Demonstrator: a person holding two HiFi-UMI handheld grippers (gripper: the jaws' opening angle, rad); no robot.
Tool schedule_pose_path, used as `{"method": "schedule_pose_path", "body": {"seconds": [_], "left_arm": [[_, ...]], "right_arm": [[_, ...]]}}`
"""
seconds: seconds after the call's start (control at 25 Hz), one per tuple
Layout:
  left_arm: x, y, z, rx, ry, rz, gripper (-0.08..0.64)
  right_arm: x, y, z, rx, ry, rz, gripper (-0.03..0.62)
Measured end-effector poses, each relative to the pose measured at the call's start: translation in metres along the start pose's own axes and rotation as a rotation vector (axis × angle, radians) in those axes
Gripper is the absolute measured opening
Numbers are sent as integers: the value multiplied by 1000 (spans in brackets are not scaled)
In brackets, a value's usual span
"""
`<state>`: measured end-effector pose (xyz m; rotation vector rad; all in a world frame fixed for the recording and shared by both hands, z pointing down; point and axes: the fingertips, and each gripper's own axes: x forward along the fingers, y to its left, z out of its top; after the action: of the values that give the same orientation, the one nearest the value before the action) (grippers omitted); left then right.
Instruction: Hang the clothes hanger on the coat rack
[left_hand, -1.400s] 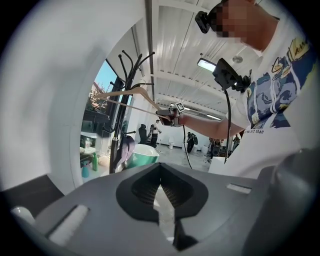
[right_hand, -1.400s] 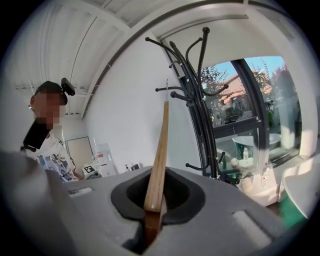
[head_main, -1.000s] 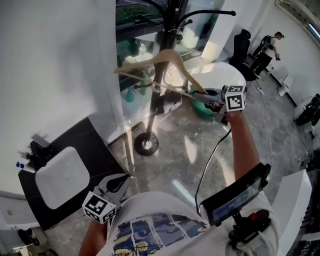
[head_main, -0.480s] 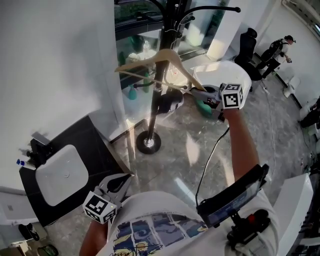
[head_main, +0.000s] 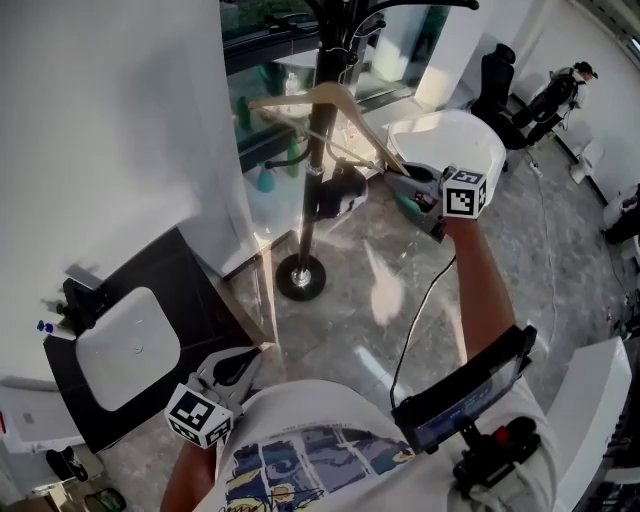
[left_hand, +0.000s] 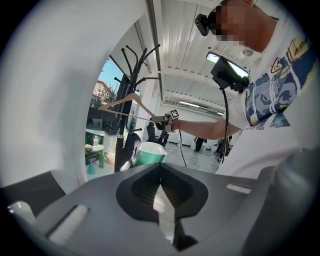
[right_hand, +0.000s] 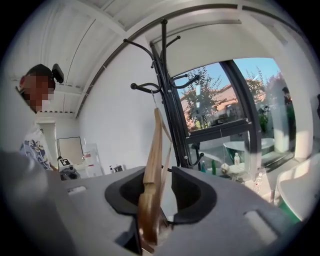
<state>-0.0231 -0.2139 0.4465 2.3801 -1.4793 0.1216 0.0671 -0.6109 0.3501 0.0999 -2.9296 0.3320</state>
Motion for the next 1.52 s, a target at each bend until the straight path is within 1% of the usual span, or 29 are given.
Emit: {"method": "schedule_pose_path", "body": {"seconds": [0.2,0.36,0.48,0.6,0.72,0.84,0.92,1.0,1.08,1.12,1.32,1.52], "left_arm": [[-6,-4,-5,4,16,-27,3],[-16,-9,-9,13,36,-70,3],[-27,-11,-14,15,51,-112,3],[-39,-14,-21,16,70,-162,3],[-53,-20,-26,22,90,-208,3],[-66,-27,-31,37,106,-252,3],[-76,-32,-38,43,113,-283,3],[-87,-37,-44,40,120,-307,3],[-98,-43,-44,37,130,-325,3],[-104,-46,-43,37,134,-334,3],[-130,-48,-56,53,134,-351,3],[-146,-46,-58,73,150,-347,3]], "right_arm": [[-23,-6,-19,42,-39,-86,196],[-48,8,-44,88,-78,-140,210],[-62,26,-74,120,-71,-199,212],[-70,53,-110,130,-43,-269,212],[-67,94,-142,121,-12,-343,212],[-58,148,-166,85,36,-419,202],[-51,188,-180,53,72,-461,170],[-41,229,-192,29,97,-483,121],[-30,271,-199,13,109,-488,30],[-24,291,-201,6,112,-488,2],[4,374,-205,-21,102,-471,0],[23,432,-199,-82,90,-461,0]]}}
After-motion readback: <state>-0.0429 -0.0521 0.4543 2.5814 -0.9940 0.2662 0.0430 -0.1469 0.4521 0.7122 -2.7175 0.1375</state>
